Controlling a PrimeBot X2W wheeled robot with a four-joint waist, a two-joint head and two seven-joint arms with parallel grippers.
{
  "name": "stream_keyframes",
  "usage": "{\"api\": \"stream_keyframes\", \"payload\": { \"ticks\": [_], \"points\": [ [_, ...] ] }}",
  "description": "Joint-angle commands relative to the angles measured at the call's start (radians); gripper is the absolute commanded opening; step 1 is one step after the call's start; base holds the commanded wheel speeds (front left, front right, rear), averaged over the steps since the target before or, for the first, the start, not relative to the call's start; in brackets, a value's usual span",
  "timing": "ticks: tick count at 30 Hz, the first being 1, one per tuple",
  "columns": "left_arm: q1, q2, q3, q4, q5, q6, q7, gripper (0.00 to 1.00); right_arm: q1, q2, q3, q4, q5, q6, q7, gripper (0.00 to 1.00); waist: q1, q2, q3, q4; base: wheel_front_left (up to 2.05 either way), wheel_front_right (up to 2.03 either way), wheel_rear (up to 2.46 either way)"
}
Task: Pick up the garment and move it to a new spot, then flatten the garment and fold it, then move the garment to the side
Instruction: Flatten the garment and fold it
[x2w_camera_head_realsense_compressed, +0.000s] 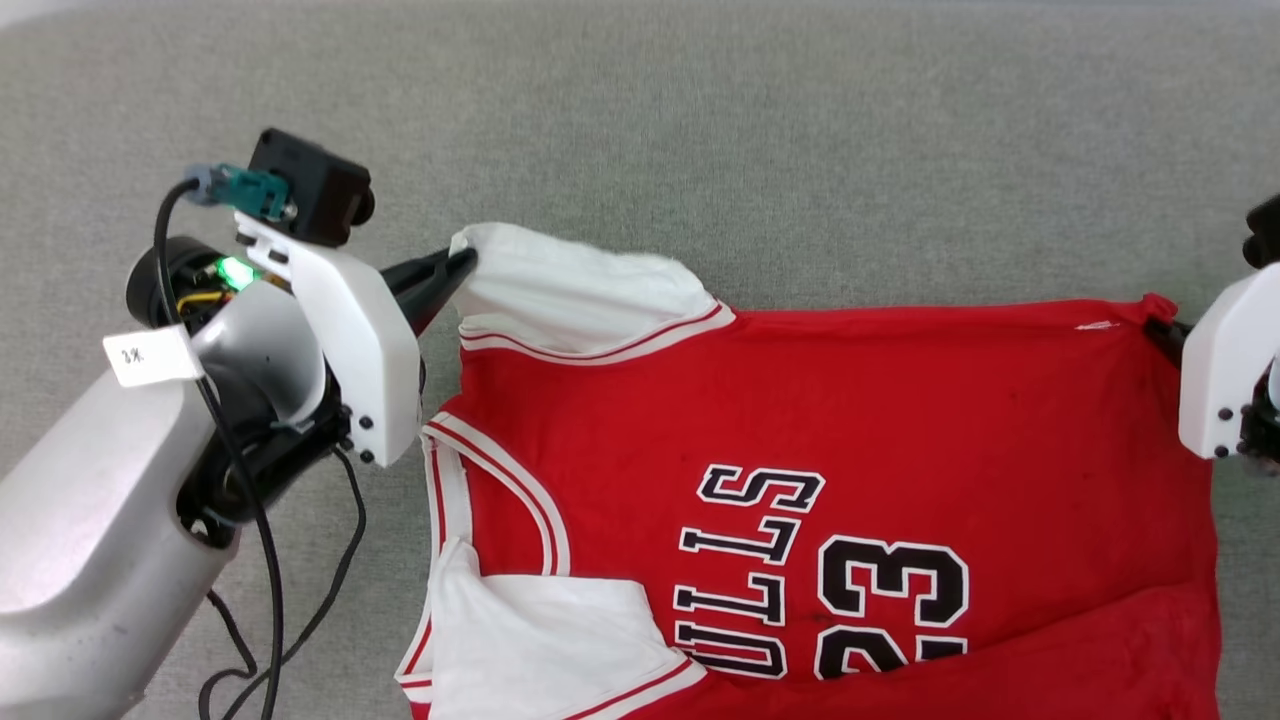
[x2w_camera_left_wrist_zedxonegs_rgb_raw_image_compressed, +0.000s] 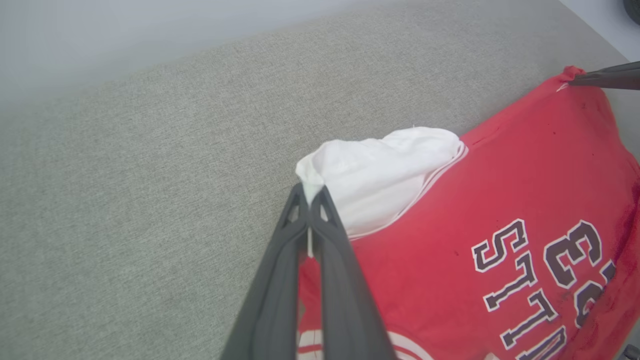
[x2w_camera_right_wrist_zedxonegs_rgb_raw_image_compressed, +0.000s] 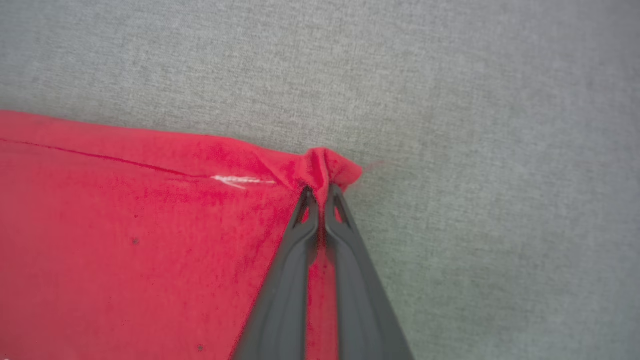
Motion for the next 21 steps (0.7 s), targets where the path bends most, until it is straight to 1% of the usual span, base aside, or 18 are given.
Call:
{"api": "stream_keyframes", "payload": {
  "ticks": [1,7,10,12,15,19,21],
  "points": [
    [0.016,0.002,0.004,0.001,-0.003,0.004,-0.007,0.0,0.014,-0.003,-0.006,0.002,0.005,-0.002,-0.011,0.0,0.0001,0.0,-0.027,-0.002,0.0,0.0,0.0],
    [0.097,0.015,0.007,-0.019,-0.008,0.023,-0.048,0.0,0.094,-0.003,-0.029,-0.015,0.039,-0.002,-0.094,0.0,0.0001,0.0,-0.098,0.003,0.0,0.0,0.0],
    [0.148,0.028,0.008,-0.047,-0.017,0.04,-0.065,0.0,0.149,-0.003,-0.038,-0.031,0.06,-0.002,-0.123,0.0,0.0001,0.0,-0.131,0.009,0.0,0.0,0.0],
    [0.191,0.04,0.004,-0.069,-0.007,0.056,-0.077,0.0,0.193,-0.011,-0.031,-0.046,0.069,-0.001,-0.132,0.0,0.0001,0.0,-0.149,0.012,0.0,0.0,0.0],
    [0.257,0.051,-0.008,-0.107,-0.012,0.075,-0.09,0.0,0.252,-0.009,-0.047,-0.066,0.091,-0.001,-0.153,0.0,0.0001,0.0,-0.17,0.018,0.0,0.0,0.0],
    [0.345,0.069,-0.005,-0.149,-0.019,0.116,-0.112,0.0,0.329,-0.011,-0.056,-0.096,0.118,-0.002,-0.175,0.0,0.0001,0.0,-0.195,0.022,0.0,0.0,0.0],
    [0.39,0.074,-0.006,-0.162,-0.027,0.132,-0.125,0.0,0.368,-0.016,-0.044,-0.116,0.138,-0.001,-0.176,0.0,0.0001,0.0,-0.209,0.022,0.0,0.0,0.0]
  ]
}}
